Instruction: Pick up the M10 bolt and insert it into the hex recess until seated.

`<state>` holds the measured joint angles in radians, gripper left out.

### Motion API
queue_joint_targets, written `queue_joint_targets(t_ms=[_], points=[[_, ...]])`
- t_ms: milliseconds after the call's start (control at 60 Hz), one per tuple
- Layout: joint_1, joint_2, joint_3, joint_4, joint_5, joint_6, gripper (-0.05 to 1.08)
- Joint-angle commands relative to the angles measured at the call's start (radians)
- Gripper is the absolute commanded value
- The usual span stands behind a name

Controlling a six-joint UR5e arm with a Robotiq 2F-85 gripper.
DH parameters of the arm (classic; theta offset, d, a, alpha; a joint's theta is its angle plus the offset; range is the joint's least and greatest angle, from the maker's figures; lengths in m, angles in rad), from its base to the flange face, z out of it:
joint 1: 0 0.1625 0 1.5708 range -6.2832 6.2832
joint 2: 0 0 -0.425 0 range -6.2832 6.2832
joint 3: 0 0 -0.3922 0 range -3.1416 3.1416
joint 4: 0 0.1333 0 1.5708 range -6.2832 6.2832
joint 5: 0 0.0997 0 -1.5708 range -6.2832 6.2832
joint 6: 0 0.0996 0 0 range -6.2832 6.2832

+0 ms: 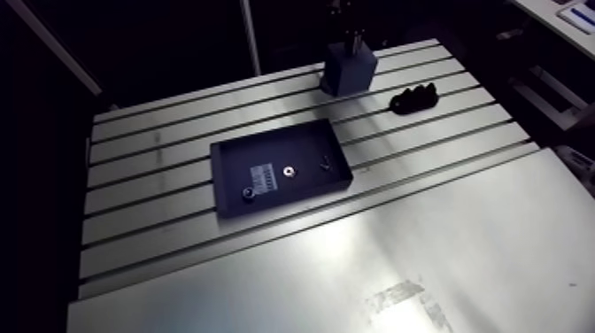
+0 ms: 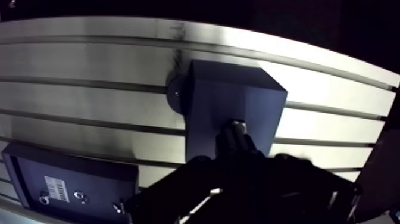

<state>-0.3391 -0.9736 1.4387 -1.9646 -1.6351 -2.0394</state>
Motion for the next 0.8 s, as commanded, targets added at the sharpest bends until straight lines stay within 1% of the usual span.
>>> queue_joint_targets(t_ms=[17, 800], points=[[0.000, 0.001, 0.001, 0.000, -0.001, -0.002, 1.04], [0.000, 0.001, 0.002, 0.000, -0.002, -0.005, 1.04]])
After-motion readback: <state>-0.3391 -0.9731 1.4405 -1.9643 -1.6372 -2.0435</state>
